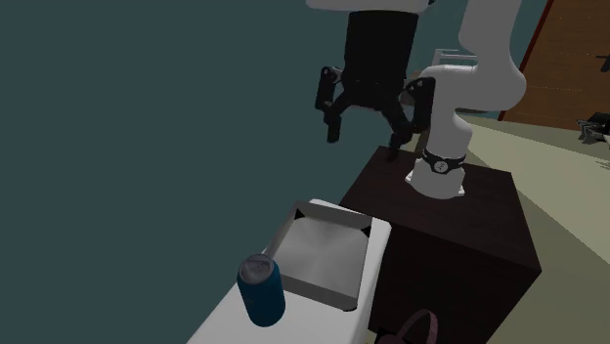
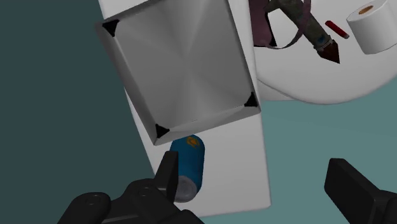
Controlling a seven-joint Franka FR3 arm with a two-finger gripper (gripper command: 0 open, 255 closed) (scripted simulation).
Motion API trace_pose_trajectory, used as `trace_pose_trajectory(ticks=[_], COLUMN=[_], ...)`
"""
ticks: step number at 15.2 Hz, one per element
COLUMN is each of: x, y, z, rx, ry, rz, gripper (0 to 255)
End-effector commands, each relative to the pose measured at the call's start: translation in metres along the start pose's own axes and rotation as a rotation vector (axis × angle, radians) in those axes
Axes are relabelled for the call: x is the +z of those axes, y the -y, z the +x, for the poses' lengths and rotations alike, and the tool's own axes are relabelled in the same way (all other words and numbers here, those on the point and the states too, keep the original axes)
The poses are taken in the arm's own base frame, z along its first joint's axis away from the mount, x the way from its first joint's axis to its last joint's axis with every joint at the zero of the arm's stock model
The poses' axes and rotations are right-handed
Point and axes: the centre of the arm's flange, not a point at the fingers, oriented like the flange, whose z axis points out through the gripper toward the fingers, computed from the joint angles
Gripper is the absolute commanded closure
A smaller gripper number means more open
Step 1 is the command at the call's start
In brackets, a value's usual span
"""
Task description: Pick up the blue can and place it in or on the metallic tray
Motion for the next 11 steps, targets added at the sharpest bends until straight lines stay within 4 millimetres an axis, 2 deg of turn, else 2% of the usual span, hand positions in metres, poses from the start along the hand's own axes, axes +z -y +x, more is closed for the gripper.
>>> trace_pose_trajectory(ticks=[1, 11], x=[0.019, 0.115], y=[-0.007, -0.041], z=[0.02, 0.111], rx=[0.003, 0.021], ry=[0.009, 0.058], rz=[-0.003, -0.014], gripper=[0, 0])
